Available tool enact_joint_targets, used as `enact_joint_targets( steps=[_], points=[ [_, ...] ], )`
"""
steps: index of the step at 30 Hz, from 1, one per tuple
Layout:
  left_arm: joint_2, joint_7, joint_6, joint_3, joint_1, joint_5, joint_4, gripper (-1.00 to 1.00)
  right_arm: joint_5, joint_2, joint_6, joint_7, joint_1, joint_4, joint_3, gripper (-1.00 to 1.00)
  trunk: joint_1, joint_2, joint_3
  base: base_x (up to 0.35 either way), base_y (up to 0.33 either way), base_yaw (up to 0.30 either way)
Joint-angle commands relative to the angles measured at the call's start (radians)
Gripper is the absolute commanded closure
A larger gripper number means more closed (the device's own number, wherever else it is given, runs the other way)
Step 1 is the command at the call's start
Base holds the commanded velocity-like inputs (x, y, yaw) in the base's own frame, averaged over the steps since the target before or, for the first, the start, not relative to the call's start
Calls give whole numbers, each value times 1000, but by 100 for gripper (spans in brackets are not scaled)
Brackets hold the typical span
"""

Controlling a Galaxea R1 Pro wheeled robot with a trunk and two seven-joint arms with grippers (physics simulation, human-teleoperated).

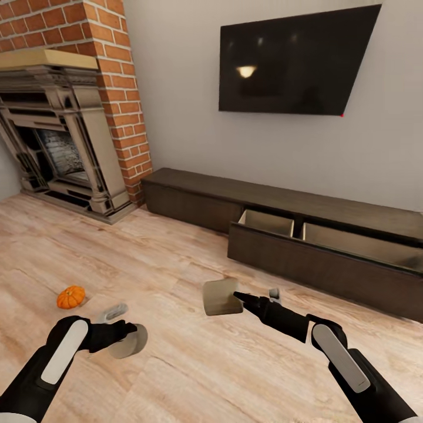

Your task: Place each of the two pumpkins and all three candles from the living room inside a cabinet in the living room (use any cabinet), then make sure every cabinet is closed, and position the cauldron so it is next to a table in the living room.

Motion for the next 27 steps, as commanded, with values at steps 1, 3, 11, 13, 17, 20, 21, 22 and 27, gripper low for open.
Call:
enact_joint_targets(
  steps=[1, 3, 11, 13, 17, 20, 21, 22, 27],
  points=[
    [1, 11, 1, -2, 0, 13, -1, 100, -8, -1, 4, 1, -1, 0, 1, 100, -4, 7, 2, 0, 0, -290],
    [1, 11, 1, -2, 0, 13, -1, 100, -8, -1, 4, 1, -1, 0, 1, 100, -12, 21, 9, 0, 0, -289],
    [1, 12, 1, -2, 0, 13, -1, 100, -8, -1, 4, 2, -1, 16, -7, 100, -42, 77, 34, 0, 0, -289],
    [1, 12, 1, -2, 0, 13, -1, 100, -8, -1, 4, 2, -1, 17, -9, 100, -50, 91, 40, 0, 0, -289],
    [1, 12, 1, -2, 0, 13, -1, 100, -8, 0, 4, 2, -1, 17, -11, 100, -65, 119, 53, 0, 0, -289],
    [1, 12, 1, -2, 0, 13, -1, 100, -8, 0, 4, 2, -1, 18, -11, 100, -77, 140, 62, 0, 0, -289],
    [1, 12, 1, -2, 0, 13, -1, 100, -8, 0, 4, 2, -1, 18, -11, 100, -81, 147, 65, 0, 0, -289],
    [1, 12, 1, -2, 0, 13, -1, 100, -8, 0, 4, 1, -1, 18, -11, 100, -85, 154, 68, 0, 0, -289],
    [1, 12, 1, -2, 0, 13, -1, 100, -8, 0, 4, 1, -1, 27, -11, 100, -104, 189, 84, 0, 0, -289]
  ],
)
